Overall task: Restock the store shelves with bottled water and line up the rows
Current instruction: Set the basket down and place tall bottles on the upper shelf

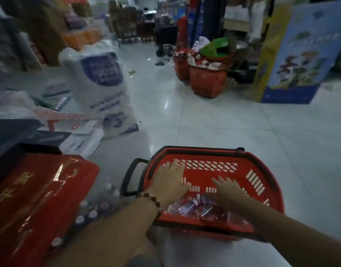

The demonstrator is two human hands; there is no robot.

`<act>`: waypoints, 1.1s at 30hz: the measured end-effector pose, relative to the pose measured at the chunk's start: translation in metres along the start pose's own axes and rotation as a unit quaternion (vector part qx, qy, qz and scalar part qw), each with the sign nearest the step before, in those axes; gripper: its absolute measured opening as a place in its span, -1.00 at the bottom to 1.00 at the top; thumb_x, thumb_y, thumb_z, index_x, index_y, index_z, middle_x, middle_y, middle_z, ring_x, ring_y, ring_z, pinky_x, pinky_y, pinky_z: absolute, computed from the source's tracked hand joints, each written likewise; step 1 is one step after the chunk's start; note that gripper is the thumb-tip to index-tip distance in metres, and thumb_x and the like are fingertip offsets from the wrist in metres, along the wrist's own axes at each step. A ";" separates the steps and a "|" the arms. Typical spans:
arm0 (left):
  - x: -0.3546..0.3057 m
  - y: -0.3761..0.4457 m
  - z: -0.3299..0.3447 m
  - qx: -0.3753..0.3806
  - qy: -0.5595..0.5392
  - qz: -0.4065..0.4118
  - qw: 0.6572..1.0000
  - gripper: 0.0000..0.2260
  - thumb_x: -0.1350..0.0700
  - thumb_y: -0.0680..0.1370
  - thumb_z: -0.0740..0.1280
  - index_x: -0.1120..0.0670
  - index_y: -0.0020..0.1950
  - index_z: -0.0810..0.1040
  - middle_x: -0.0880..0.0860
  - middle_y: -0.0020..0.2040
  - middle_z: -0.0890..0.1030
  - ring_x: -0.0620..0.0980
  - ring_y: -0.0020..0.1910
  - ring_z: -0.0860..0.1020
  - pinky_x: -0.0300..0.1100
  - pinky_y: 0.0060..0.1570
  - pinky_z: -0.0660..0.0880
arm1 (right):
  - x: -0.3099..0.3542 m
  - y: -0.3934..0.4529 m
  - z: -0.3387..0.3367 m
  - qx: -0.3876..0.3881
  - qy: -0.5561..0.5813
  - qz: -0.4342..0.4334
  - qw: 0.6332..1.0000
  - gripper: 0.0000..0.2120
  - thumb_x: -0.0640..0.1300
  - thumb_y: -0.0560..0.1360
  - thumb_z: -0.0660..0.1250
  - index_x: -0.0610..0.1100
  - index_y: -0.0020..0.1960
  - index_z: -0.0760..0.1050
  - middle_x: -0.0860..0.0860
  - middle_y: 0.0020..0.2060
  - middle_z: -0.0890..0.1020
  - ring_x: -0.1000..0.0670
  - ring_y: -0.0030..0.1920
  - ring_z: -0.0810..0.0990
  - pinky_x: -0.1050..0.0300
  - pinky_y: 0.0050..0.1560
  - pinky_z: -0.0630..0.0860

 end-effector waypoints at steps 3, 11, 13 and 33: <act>-0.028 0.026 0.054 0.064 -0.002 0.015 0.998 -0.33 -0.22 0.65 0.16 0.05 0.65 0.03 0.15 0.66 0.04 0.19 0.61 0.07 0.15 0.56 0.09 | -0.041 0.005 0.042 0.008 0.031 0.050 0.998 -0.25 0.35 0.56 0.12 -0.05 0.59 0.12 -0.14 0.56 0.23 -0.22 0.55 0.17 -0.23 0.55 0.07; -0.002 0.064 0.159 0.170 0.007 -0.016 0.985 -0.37 -0.19 0.62 0.22 0.09 0.59 0.19 0.15 0.58 0.24 0.21 0.52 0.26 0.12 0.45 0.30 | -0.122 0.063 0.172 0.118 0.240 0.228 0.936 -0.34 0.22 0.50 0.24 -0.13 0.46 0.25 -0.18 0.31 0.50 -0.13 0.17 0.58 -0.05 0.21 0.56; 0.018 0.070 0.175 0.189 0.001 -0.043 0.981 -0.50 -0.20 0.61 0.18 0.04 0.46 0.37 0.14 0.39 0.45 0.18 0.34 0.46 0.04 0.25 0.47 | -0.116 0.066 0.167 0.132 0.273 0.239 0.922 -0.47 0.12 0.60 0.24 -0.16 0.45 0.32 -0.14 0.31 0.52 -0.13 0.22 0.56 0.22 0.09 0.53; 0.069 0.104 0.278 0.263 -0.009 -0.188 0.946 -0.37 -0.18 0.49 0.41 0.14 0.42 0.35 0.08 0.24 0.58 0.05 0.17 0.61 -0.09 0.04 0.54 | -0.142 0.098 0.198 0.095 0.438 0.378 0.810 -0.52 0.11 0.48 0.44 -0.11 0.29 0.47 -0.11 0.11 0.62 -0.13 0.05 0.63 0.04 -0.07 0.59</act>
Point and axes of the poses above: each hand's wrist, its own y-axis towards the middle knuckle, its own z-axis out of the palm, x = y × z, the point moved 9 cm from there along y, towards the middle knuckle
